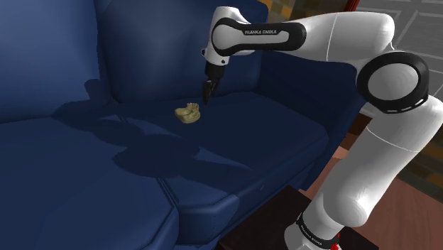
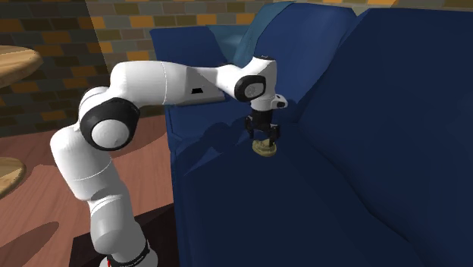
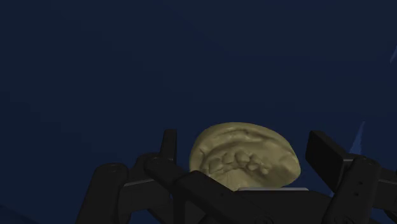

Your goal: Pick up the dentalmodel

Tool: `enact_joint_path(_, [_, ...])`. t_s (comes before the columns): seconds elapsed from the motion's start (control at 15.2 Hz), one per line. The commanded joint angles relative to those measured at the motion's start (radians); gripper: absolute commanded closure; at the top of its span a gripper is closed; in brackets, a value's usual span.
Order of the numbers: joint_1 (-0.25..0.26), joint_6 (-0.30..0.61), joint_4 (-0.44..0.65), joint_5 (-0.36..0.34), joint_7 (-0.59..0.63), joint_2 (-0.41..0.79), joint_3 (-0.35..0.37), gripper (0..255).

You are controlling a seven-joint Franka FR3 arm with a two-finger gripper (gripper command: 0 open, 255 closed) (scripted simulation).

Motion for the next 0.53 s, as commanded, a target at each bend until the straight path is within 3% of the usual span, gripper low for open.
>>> enact_joint_path(0.0, [0.004,-0.002,0.098,-0.001,-0.035,0.087,0.004,0])
enact_joint_path(0.33, [0.021,-0.029,0.330,-0.006,-0.097,0.273,0.023,0])
enact_joint_path(0.46, [0.020,-0.001,0.300,-0.006,-0.098,0.271,0.023,0])
